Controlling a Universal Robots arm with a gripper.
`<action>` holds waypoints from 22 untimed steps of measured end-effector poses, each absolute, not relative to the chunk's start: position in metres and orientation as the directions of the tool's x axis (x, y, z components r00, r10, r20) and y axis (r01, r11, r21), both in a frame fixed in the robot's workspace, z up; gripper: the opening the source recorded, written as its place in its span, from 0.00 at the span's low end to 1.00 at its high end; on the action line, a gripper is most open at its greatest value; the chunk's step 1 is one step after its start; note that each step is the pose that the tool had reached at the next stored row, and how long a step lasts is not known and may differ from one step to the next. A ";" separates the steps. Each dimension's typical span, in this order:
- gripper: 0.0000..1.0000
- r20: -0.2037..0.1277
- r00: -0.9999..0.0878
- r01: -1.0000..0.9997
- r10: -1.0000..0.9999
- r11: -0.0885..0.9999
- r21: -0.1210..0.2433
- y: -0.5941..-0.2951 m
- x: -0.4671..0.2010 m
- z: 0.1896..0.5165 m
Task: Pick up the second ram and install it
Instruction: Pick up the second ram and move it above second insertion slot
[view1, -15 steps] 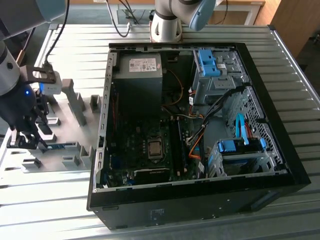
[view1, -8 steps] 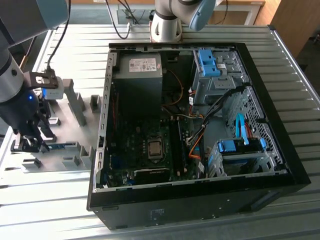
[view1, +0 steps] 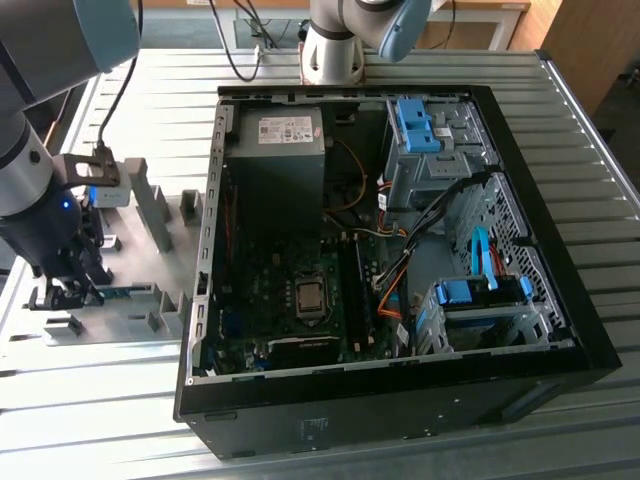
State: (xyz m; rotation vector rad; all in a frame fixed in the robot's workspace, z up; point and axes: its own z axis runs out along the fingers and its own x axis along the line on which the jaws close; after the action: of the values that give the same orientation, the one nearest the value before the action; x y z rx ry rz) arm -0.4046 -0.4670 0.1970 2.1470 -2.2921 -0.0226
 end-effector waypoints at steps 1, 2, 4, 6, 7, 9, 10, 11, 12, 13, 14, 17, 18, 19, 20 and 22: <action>0.34 -0.009 -0.065 -0.998 -0.998 0.065 0.011 -0.467 -0.405 0.196; 0.34 -0.009 -0.064 -0.998 -0.998 0.064 0.010 -0.467 -0.405 0.196; 0.33 -0.009 -0.064 -0.998 -0.998 0.064 0.010 -0.467 -0.405 0.195; 0.25 -0.009 -0.064 -0.998 -0.998 0.064 0.010 -0.467 -0.405 0.195; 0.25 -0.009 -0.064 -0.998 -0.998 0.064 0.010 -0.467 -0.405 0.195; 0.25 -0.009 -0.064 -0.998 -0.998 0.064 0.010 -0.467 -0.405 0.195; 0.25 -0.009 -0.064 -0.998 -0.998 0.064 0.010 -0.467 -0.405 0.194; 0.25 -0.009 -0.064 -0.998 -0.998 0.064 0.010 -0.467 -0.405 0.194; 0.25 -0.009 -0.064 -0.998 -0.998 0.064 0.010 -0.467 -0.405 0.193; 0.25 -0.009 -0.064 -0.998 -0.998 0.064 0.010 -0.467 -0.405 0.192; 0.25 -0.009 -0.064 -0.998 -0.998 0.064 0.010 -0.467 -0.405 0.192; 0.25 -0.009 -0.064 -0.998 -0.998 0.064 0.010 -0.467 -0.405 0.190; 0.25 -0.009 -0.064 -0.998 -0.998 0.064 0.010 -0.467 -0.405 0.190; 0.25 -0.009 -0.064 -0.998 -0.998 0.064 0.010 -0.467 -0.405 0.190; 0.25 -0.009 -0.064 -0.998 -0.998 0.064 0.010 -0.467 -0.405 0.190; 0.24 -0.009 -0.064 -0.998 -0.998 0.064 0.010 -0.467 -0.405 0.190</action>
State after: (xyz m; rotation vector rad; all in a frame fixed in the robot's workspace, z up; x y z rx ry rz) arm -0.4050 -0.4672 0.1895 2.1485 -2.2915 -0.0216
